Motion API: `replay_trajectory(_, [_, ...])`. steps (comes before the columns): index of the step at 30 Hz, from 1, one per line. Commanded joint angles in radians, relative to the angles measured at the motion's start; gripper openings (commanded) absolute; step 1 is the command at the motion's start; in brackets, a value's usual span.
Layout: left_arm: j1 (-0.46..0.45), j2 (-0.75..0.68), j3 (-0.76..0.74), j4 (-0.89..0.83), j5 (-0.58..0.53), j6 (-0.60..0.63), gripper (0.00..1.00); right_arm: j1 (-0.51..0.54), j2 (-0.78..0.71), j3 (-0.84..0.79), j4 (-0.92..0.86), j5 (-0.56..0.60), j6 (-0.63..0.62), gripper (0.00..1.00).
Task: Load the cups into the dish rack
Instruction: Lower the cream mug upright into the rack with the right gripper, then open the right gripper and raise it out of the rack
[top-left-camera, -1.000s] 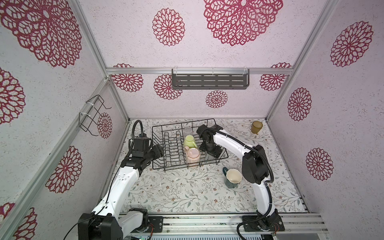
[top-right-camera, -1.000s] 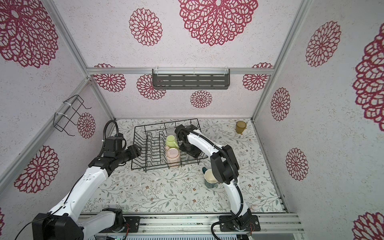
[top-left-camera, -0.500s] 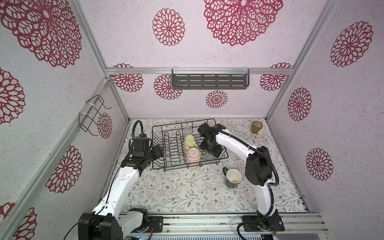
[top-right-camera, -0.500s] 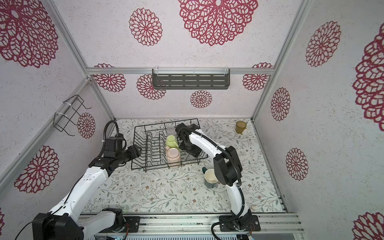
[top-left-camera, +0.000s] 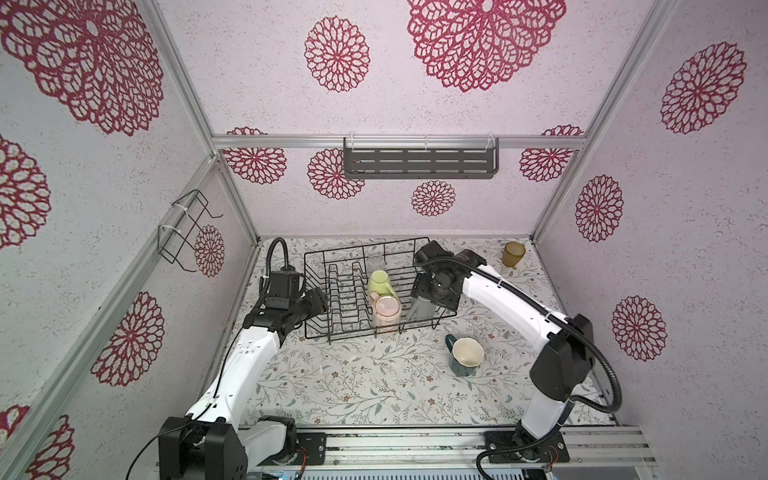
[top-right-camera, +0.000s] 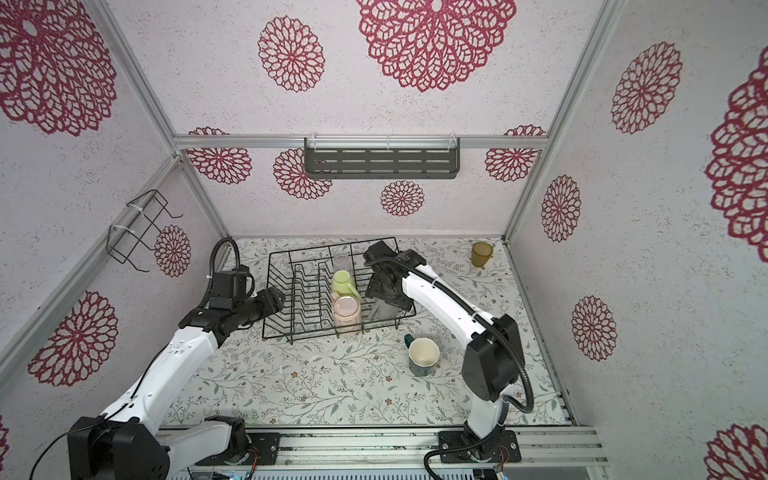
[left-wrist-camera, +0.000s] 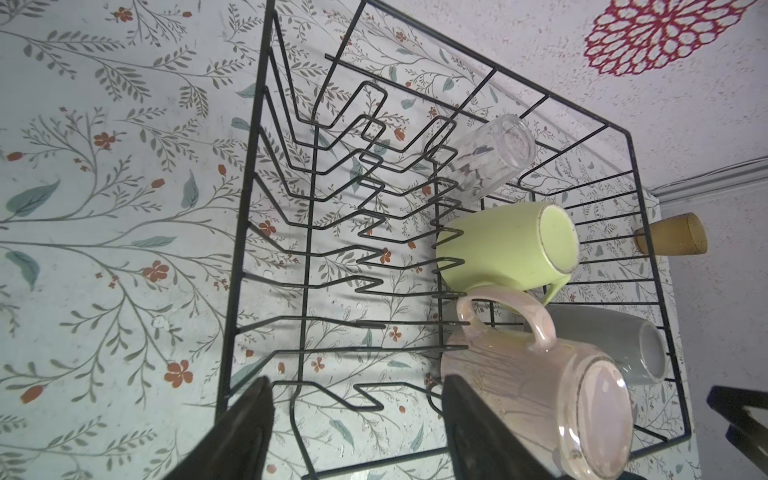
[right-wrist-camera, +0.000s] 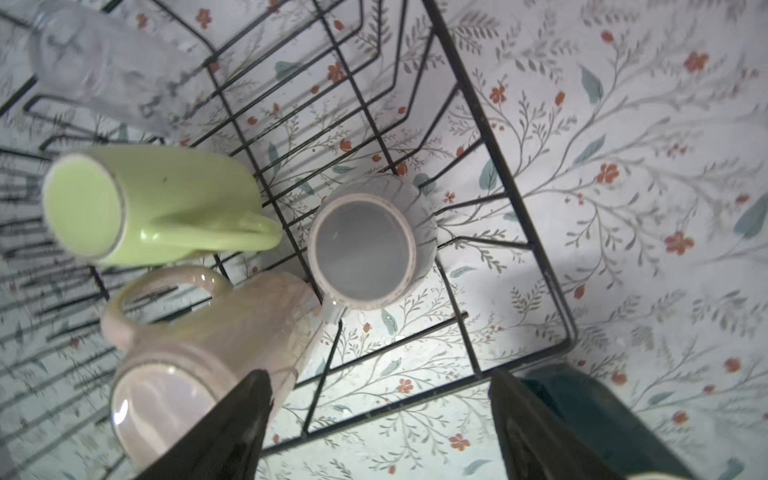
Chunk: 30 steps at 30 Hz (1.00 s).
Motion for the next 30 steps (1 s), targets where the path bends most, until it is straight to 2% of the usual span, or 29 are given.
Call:
replay_trajectory(1, [0.005,-0.005,0.037,-0.019,0.003,0.014,0.68,-0.022,-0.035,-0.019,0.125,-0.072,-0.352,0.86])
replay_trajectory(6, [0.005,-0.010,0.067,-0.066,-0.011,0.023,0.68,-0.064,0.032,0.045,0.102,-0.114,-0.542,0.84])
replay_trajectory(8, [0.005,-0.015,0.066,-0.069,-0.012,0.021,0.68,-0.090,0.064,0.074,0.094,-0.145,-0.570,0.83])
replay_trajectory(11, [0.005,-0.018,0.073,-0.090,-0.014,0.022,0.68,-0.112,0.092,0.088,0.105,-0.121,-0.620,0.81])
replay_trajectory(13, [0.005,-0.025,0.070,-0.099,-0.027,0.023,0.68,-0.122,0.112,0.093,0.121,-0.174,-0.652,0.80])
replay_trajectory(16, [0.005,-0.030,0.064,-0.098,-0.036,0.027,0.68,-0.138,0.173,0.137,0.089,-0.220,-0.639,0.73])
replay_trajectory(20, [0.005,-0.017,0.083,-0.115,-0.052,0.036,0.68,-0.139,0.209,0.136,0.105,-0.282,-0.632,0.69])
replay_trajectory(23, [0.005,-0.002,0.082,-0.090,-0.041,0.037,0.68,-0.138,0.232,0.143,0.098,-0.341,-0.618,0.61])
replay_trajectory(30, [0.005,0.038,0.116,-0.109,-0.024,0.052,0.68,-0.120,0.182,0.081,0.090,-0.323,-0.604,0.56])
